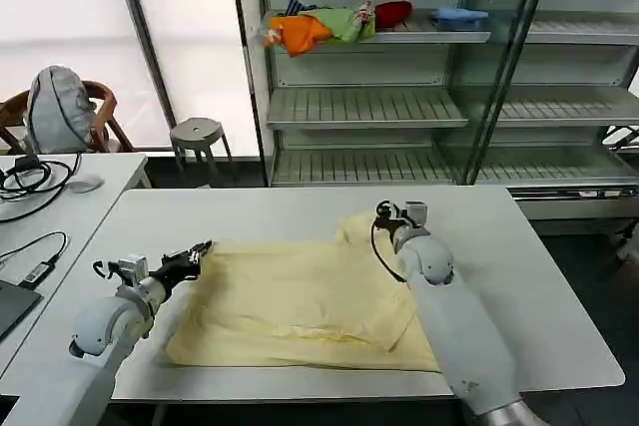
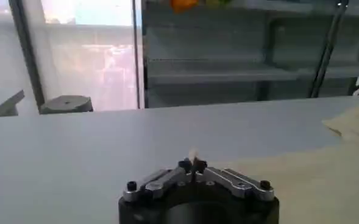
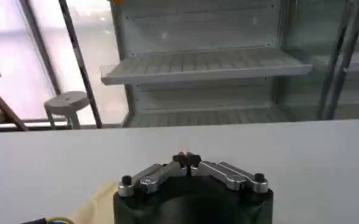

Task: Fold and organize the clothes.

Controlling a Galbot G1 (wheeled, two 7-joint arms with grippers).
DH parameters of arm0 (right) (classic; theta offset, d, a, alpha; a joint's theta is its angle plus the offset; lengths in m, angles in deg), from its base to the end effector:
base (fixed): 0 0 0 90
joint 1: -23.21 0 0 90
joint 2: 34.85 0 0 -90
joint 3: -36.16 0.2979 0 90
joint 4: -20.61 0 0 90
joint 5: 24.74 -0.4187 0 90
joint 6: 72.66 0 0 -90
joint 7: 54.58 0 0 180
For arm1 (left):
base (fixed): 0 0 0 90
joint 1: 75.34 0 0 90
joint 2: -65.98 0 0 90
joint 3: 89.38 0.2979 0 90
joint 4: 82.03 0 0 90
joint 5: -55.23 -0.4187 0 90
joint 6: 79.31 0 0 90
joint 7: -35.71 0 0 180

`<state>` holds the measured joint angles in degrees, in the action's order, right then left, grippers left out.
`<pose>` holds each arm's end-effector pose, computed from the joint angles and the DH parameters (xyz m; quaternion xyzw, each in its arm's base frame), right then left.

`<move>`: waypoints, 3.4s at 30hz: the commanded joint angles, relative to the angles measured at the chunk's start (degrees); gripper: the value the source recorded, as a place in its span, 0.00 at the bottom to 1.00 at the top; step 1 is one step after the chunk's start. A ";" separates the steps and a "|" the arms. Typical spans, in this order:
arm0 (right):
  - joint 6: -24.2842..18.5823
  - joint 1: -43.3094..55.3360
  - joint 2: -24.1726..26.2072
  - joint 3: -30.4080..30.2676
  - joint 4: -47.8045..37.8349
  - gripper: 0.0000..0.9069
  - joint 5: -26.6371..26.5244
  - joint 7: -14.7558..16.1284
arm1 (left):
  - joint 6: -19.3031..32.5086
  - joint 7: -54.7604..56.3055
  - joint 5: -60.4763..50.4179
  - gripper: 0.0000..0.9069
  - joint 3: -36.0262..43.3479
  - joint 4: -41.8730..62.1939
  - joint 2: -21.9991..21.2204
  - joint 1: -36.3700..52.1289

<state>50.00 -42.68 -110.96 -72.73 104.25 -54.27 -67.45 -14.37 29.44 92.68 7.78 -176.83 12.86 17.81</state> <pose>0.5091 0.0481 -0.1738 0.0662 -0.9796 -0.0263 0.1881 0.4266 0.1162 -0.2184 -0.1279 -0.9726 -0.0003 0.1941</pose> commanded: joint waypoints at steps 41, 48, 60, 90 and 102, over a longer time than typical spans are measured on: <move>0.49 -28.25 11.08 6.50 33.10 0.00 -1.93 -0.48 | 3.57 -0.99 -1.10 0.02 -10.86 -15.44 -0.85 -22.41; 0.54 -31.18 11.41 6.96 36.93 0.00 -2.05 -0.78 | 3.62 -1.08 -1.54 0.02 -11.28 -15.34 -0.81 -22.89; 0.52 -33.74 11.54 7.89 38.36 0.00 -1.21 -0.88 | 3.98 -1.57 -2.70 0.02 -11.52 -14.94 -0.59 -23.28; 0.52 -36.15 11.94 8.94 37.61 0.00 2.08 -0.08 | 3.27 -2.88 -3.63 0.02 -12.72 -16.30 -0.37 -25.40; 0.54 -36.74 12.00 9.69 37.71 0.00 2.22 -0.21 | 1.69 -3.11 -1.80 0.02 -14.16 -18.54 -0.35 -25.91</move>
<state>50.54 -79.26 -98.93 -63.28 142.01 -52.23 -67.55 -12.30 26.36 89.96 -6.20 -194.64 12.51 -7.99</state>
